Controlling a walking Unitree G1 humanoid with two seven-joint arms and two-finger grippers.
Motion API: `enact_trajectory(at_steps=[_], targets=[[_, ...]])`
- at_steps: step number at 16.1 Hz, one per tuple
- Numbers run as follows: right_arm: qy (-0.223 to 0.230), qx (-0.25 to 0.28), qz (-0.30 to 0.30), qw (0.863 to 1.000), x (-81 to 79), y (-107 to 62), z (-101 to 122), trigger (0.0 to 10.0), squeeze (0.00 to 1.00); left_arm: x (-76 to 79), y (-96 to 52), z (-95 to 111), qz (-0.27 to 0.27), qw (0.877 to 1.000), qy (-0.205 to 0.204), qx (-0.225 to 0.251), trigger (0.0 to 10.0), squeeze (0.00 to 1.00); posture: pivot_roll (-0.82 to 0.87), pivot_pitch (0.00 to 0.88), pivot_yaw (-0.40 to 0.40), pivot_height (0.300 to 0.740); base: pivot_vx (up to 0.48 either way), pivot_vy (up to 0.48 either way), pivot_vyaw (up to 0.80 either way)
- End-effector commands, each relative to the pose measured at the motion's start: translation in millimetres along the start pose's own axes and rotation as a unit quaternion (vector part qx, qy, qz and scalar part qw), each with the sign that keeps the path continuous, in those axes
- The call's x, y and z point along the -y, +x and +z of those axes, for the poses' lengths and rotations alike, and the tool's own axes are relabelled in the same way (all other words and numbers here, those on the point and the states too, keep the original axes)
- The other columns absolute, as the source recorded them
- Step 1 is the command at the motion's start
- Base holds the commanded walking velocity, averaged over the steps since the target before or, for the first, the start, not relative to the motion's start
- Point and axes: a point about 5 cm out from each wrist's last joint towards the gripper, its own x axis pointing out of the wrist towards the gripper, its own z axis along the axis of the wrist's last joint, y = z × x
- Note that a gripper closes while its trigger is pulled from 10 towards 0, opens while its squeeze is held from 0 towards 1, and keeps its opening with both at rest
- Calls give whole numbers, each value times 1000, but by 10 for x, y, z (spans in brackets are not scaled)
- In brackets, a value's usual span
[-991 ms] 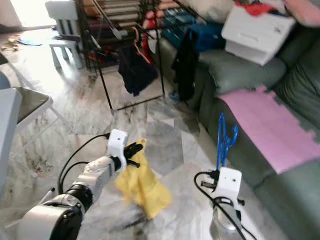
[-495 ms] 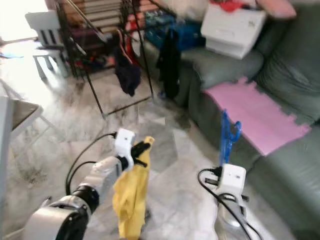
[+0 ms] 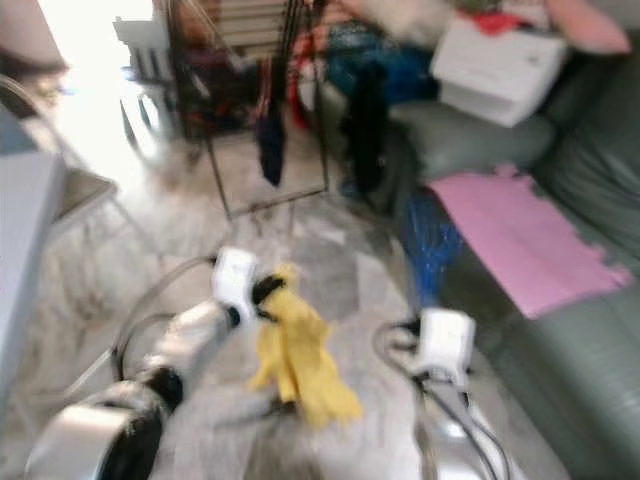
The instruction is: Hang hanger
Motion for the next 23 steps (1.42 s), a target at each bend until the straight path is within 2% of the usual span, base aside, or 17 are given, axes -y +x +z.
enact_trajectory(at_steps=[1,4,6,10,11,13,16,19,22,23], targets=[[-8,11,5,1000,-1,56,56,10000,0,36,54,175,-6,999,8,31,10000,0,20,0,20,740,0,0,400],[-4,20,12,1000,-86,113,104,10000,0,18,44,194,-14,999,9,38,10000,0,17,0,38,740,0,0,0],[-17,23,27,999,-141,115,101,10000,0,33,48,193,-18,999,10,38,10000,0,12,0,39,740,0,0,0],[-28,25,36,999,-131,95,82,10000,0,36,32,153,-15,999,1,42,10000,0,10,0,32,740,0,0,0],[-29,28,39,998,-138,77,79,10000,0,-8,13,122,-4,999,-14,38,10000,0,8,0,31,740,270,0,575],[-30,25,45,998,-169,33,35,10000,0,-38,-15,75,-2,999,-13,32,10000,0,11,0,27,740,285,0,566],[-32,3,61,998,-222,-86,-131,10000,0,-58,-105,-131,-5,1000,-8,11,10000,0,26,0,-8,740,296,0,531],[-33,-50,68,996,-151,-162,-460,10000,0,-114,-256,-466,16,999,0,-42,10000,0,31,0,-60,740,315,0,0],[-13,-103,23,994,71,-214,-710,10000,0,-123,-347,-673,32,996,-5,-84,10000,0,47,0,-92,740,209,0,0],[1,-133,-6,991,185,-205,-816,10000,0,-109,-376,-752,30,994,12,-108,10000,0,41,0,-97,740,0,0,0]])
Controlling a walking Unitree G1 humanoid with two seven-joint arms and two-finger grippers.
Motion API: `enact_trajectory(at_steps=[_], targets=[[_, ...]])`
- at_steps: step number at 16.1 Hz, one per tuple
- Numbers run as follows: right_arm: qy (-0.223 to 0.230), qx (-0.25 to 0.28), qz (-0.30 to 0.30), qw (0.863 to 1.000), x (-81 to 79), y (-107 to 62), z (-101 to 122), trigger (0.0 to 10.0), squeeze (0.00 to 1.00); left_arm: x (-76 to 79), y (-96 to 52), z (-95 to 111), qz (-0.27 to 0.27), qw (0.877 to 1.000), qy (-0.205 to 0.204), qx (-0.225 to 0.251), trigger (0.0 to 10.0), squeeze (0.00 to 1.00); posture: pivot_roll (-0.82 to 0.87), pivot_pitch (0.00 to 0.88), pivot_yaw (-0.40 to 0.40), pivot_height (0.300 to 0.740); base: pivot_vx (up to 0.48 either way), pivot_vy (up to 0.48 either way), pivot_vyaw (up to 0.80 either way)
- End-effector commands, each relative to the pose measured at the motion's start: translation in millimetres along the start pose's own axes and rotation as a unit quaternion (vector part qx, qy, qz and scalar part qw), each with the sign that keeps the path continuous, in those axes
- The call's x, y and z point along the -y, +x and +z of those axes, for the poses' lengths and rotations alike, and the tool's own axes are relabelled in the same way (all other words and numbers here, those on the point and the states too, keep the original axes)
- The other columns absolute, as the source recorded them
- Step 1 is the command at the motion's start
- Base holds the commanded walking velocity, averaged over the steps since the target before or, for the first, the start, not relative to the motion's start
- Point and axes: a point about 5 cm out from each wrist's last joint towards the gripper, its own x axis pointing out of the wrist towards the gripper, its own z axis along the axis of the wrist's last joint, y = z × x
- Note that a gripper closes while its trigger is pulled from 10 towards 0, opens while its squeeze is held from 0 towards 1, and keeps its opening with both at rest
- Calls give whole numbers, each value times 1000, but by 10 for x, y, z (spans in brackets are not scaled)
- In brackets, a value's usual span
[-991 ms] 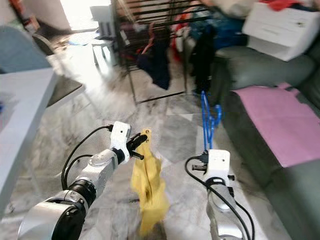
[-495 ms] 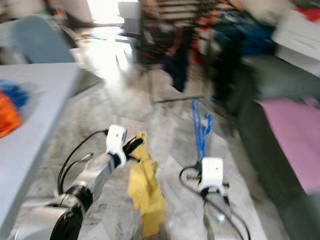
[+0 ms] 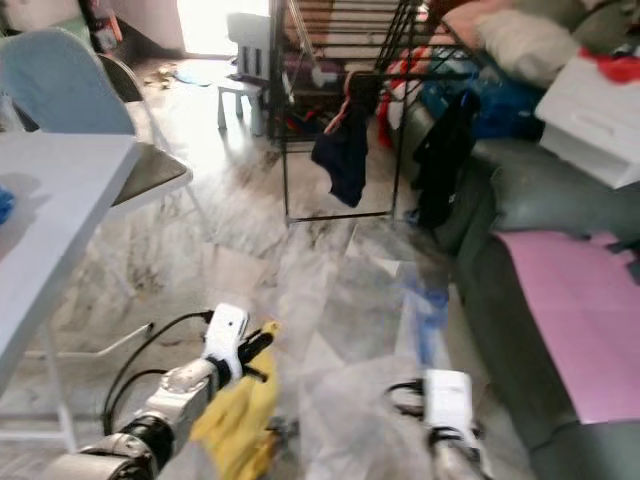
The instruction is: Hang hanger
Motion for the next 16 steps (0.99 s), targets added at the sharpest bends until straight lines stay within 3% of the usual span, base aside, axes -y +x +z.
enact_trajectory(at_steps=[1,4,5,7,10,11,13,16], targets=[[21,-22,3,1000,-61,44,-64,10000,0,-22,-22,-73,8,999,21,-22,10000,0,54,0,-108,740,0,0,0],[5,-63,10,998,-87,59,-189,10000,0,-28,-60,-236,26,997,21,-68,10000,0,64,0,-109,740,0,0,0],[44,-110,8,993,-121,29,-337,10000,0,-54,-89,-327,44,994,-3,-96,10000,0,65,0,-110,740,0,0,0],[90,-156,-3,984,-107,-5,-465,10000,0,-137,-149,-429,74,989,-14,-129,10000,0,71,0,-108,740,0,0,0],[75,-191,-11,979,-5,-85,-608,10000,0,-228,-267,-610,86,980,37,-178,10000,0,65,0,-98,740,0,0,0],[67,-219,-20,973,59,-180,-745,10000,0,-266,-320,-678,86,975,54,-196,10000,0,66,0,-97,740,0,0,0],[44,-249,-24,967,132,-308,-904,10000,0,-302,-362,-727,89,972,63,-211,10000,0,69,0,-94,740,0,0,0],[43,-262,-21,964,137,-380,-989,10000,0,-291,-372,-748,81,972,64,-212,10000,0,79,0,-97,740,0,0,0]])
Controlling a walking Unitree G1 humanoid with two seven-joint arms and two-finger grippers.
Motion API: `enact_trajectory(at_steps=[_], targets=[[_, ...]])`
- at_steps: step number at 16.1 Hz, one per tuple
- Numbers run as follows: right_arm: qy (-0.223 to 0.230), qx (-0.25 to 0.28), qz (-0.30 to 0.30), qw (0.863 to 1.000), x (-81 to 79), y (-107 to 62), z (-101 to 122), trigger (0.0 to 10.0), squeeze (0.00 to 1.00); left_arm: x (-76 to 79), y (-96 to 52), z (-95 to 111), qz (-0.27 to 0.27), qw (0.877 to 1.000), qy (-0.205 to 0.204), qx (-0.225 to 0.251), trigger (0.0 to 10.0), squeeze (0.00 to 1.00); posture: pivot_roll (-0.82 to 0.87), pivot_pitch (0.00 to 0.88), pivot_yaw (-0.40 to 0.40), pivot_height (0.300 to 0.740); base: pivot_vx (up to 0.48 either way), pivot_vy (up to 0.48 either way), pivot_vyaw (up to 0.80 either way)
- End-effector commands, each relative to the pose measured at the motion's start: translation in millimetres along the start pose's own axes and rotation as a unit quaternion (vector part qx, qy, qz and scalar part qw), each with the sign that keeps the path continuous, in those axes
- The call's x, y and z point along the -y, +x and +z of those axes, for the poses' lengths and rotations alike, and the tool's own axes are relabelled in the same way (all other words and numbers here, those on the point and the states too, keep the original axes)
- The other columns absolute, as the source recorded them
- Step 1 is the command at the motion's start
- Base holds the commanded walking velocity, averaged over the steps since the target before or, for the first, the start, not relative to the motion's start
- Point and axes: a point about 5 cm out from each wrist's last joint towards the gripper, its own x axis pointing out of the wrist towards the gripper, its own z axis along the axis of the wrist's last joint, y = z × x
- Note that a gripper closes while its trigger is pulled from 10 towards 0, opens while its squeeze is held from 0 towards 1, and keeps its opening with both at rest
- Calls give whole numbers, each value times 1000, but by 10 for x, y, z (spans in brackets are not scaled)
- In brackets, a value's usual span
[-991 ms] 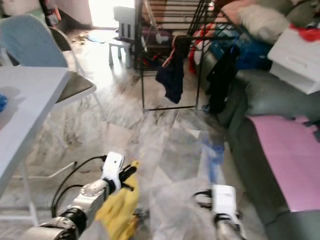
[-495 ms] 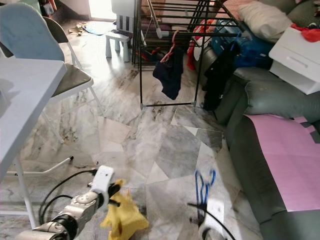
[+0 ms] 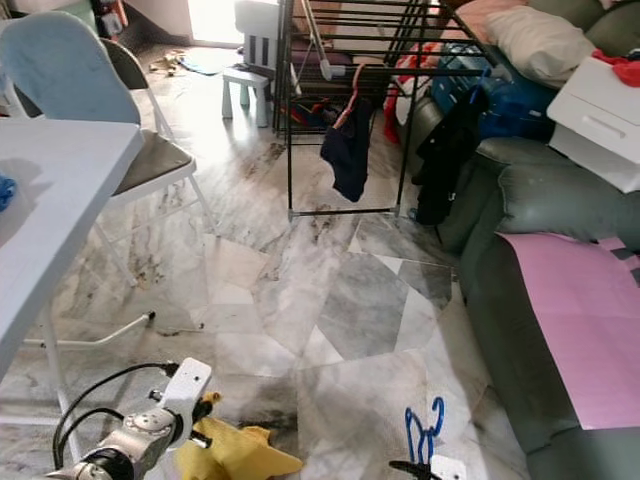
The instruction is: Hang hanger
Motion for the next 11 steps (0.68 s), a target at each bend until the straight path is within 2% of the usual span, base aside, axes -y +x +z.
enact_trajectory(at_steps=[1,6,9,10,11], targets=[[0,5,0,1000,18,6,40,10000,0,21,5,29,-9,1000,12,3,10000,0,82,0,-96,740,0,-240,0],[-20,14,25,999,-109,27,123,10000,0,134,25,44,-26,999,29,3,10000,0,73,0,-94,740,0,-274,0],[-22,6,27,999,-105,23,90,10000,0,120,23,42,-23,999,35,2,10000,0,72,0,-91,740,0,0,0],[-25,1,25,999,-92,18,60,10000,0,114,22,45,-23,999,34,3,10000,0,72,0,-91,740,0,-480,0],[-26,-2,25,999,-83,13,35,10000,0,108,21,45,-22,999,32,3,10000,0,72,0,-90,740,0,0,0]])
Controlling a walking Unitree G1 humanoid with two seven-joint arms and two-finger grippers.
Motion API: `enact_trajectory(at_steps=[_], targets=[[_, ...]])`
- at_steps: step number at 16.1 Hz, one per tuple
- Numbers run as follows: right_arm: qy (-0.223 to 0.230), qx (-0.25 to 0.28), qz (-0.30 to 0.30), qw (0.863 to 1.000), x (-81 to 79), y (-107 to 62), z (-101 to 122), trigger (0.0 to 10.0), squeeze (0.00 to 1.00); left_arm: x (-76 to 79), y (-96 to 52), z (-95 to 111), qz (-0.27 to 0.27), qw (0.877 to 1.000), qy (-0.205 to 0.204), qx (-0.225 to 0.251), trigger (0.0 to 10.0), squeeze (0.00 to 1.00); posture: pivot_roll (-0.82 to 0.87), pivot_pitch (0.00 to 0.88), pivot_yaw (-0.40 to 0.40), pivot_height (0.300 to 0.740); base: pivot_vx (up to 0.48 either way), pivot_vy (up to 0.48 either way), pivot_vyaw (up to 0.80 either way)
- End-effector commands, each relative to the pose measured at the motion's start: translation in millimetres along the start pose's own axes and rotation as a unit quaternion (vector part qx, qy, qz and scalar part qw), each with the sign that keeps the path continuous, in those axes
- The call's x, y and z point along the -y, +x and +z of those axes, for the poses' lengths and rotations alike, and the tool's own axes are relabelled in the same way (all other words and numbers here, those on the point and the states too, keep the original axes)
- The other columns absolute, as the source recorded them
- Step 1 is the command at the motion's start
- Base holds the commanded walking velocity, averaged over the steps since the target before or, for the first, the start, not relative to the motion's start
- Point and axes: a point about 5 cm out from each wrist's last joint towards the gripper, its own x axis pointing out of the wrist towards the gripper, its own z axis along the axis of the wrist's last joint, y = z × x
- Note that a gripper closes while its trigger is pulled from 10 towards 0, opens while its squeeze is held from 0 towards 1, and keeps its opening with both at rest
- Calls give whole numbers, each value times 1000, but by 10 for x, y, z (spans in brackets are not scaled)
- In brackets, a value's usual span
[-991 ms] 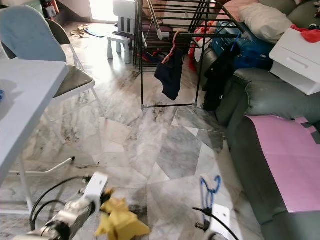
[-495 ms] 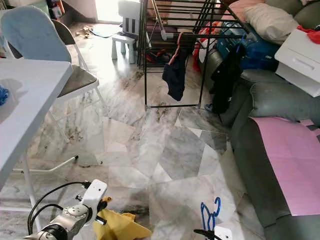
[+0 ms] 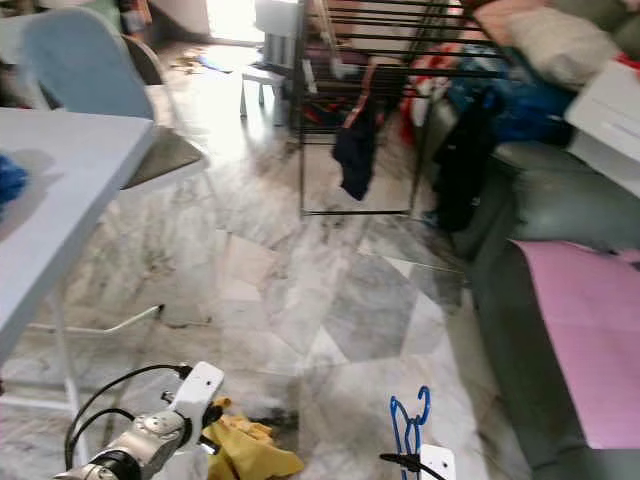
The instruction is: Hang hanger
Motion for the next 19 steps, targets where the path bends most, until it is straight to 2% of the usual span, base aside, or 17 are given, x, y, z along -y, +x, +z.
enact_trajectory(at_steps=[1,6,10,15,19], targets=[[-2,-12,-7,1000,43,-16,-69,10000,0,16,8,44,0,1000,11,4,10000,0,71,0,-87,740,0,0,0],[0,-17,-5,1000,34,-15,-77,10000,0,19,12,75,0,1000,21,7,10000,0,66,0,-85,740,0,0,0],[63,-14,-14,998,73,-10,-47,10000,0,28,13,68,1,1000,19,7,10000,0,66,0,-83,740,0,0,0],[43,-26,-10,999,50,-17,-103,10000,0,30,6,-6,-1,999,37,-7,10000,0,65,0,-80,740,0,0,0],[36,-30,-10,999,39,-18,-119,10000,0,62,6,-54,-7,999,36,-13,10000,0,52,0,-75,740,0,-122,0]])
